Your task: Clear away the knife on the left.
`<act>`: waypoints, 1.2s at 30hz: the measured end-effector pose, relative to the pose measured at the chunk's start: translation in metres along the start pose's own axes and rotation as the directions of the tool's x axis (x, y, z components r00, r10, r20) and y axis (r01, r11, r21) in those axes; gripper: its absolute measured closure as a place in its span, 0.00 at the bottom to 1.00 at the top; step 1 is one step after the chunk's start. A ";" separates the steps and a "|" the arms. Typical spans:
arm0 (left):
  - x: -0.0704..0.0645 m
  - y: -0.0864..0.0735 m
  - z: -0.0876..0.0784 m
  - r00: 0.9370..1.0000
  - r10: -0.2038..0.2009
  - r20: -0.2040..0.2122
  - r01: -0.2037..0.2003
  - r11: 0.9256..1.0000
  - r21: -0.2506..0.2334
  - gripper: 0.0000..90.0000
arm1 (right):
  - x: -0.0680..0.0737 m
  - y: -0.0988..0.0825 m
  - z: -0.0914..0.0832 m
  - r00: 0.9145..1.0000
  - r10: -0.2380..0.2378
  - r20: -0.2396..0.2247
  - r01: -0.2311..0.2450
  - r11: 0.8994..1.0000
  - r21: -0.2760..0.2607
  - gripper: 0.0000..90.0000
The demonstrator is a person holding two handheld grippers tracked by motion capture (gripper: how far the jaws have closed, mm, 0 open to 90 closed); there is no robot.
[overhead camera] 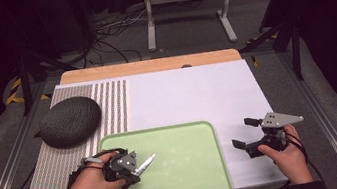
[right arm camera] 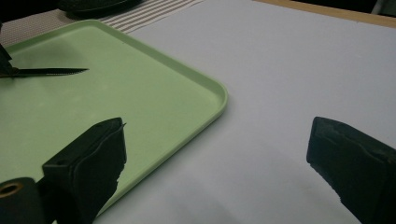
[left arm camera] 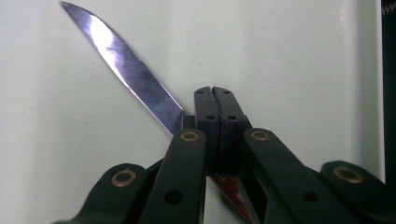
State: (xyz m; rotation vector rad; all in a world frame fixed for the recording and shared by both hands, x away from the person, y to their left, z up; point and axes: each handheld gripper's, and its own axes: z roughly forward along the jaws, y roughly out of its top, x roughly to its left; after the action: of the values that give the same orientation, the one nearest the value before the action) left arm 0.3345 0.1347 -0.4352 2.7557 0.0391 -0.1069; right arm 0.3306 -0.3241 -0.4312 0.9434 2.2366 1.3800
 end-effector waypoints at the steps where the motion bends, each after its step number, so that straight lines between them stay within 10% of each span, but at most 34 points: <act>1: 0.000 0.000 0.001 1.000 0.005 -0.002 -0.005 1.000 0.005 1.00 | 0.000 0.000 0.000 1.000 0.000 0.001 0.000 1.000 0.000 0.06; 36: 0.012 -0.020 -0.005 0.995 -0.095 -0.027 0.095 0.995 -0.010 1.00 | -0.001 -0.001 -0.001 1.000 -0.004 0.001 0.003 1.000 0.005 0.06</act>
State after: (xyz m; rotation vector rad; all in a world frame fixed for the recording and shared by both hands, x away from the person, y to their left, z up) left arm 0.3458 0.1554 -0.4395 2.7469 0.1779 -0.0946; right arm 0.3305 -0.3257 -0.4313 0.9411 2.2409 1.3729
